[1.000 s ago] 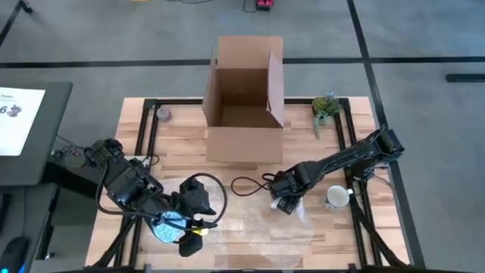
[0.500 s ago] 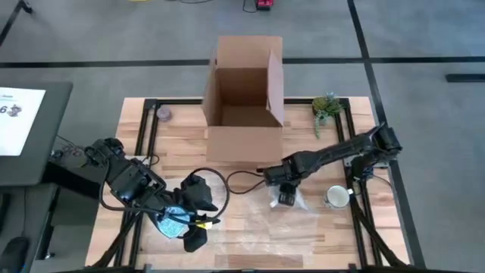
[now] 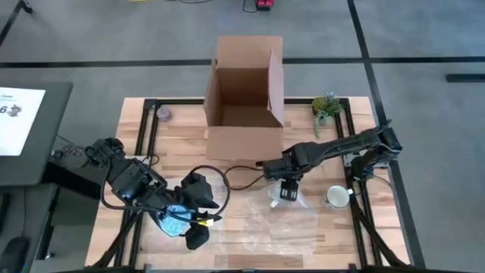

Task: Wrap mug
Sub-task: Wrap the blue patterned mug with the right transparent bubble wrap

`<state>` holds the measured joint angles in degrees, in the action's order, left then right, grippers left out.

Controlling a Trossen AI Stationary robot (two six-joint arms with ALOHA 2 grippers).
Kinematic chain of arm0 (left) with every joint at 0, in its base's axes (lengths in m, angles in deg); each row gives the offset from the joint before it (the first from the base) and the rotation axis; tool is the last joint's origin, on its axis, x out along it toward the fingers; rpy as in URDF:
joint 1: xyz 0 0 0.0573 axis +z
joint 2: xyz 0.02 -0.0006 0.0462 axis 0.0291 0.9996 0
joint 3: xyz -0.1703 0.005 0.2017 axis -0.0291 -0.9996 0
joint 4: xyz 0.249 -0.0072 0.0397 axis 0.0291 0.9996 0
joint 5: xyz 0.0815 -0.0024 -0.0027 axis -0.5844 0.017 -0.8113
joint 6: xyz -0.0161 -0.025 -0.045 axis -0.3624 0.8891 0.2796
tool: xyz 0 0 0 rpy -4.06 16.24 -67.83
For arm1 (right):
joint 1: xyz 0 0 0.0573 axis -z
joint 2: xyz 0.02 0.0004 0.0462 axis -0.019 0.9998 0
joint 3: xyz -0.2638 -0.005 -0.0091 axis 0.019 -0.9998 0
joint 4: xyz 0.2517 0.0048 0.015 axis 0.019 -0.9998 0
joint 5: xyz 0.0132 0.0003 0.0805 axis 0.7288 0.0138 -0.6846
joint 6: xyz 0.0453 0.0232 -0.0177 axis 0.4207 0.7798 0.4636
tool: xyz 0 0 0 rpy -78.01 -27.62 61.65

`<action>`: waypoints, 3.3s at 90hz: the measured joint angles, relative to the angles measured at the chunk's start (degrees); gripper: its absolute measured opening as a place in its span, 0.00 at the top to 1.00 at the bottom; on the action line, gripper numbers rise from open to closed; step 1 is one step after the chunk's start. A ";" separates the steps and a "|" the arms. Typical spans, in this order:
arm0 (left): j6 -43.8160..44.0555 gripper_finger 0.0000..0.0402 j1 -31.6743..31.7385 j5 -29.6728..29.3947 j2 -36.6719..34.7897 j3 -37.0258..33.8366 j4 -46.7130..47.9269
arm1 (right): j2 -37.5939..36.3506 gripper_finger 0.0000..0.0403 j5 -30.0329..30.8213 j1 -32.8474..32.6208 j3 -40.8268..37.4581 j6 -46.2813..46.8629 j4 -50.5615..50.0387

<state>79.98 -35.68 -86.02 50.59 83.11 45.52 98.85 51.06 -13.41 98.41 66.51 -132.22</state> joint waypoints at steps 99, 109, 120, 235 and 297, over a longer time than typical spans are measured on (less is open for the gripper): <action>-4.55 0.67 -0.87 3.14 -0.02 0.00 0.83 | 30.16 0.45 21.40 -26.68 7.80 12.14 41.31; -4.34 0.67 -0.90 3.14 -0.02 0.00 0.83 | 32.10 0.51 19.54 -25.80 8.04 12.73 41.23; -4.43 0.67 -0.90 3.14 -0.02 0.00 0.85 | 33.14 0.64 18.62 -25.84 8.16 15.26 41.36; -10.51 0.67 -1.03 2.20 -0.07 -6.96 -3.55 | 9.27 1.00 30.75 -19.14 5.76 54.93 -1.09; -10.53 0.67 -3.54 6.04 -0.02 -15.89 -13.62 | 9.23 1.00 10.51 -15.76 -3.97 50.89 11.10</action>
<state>69.45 -39.22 -79.98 50.56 67.22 31.90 108.08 61.57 -29.17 94.44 117.40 -121.12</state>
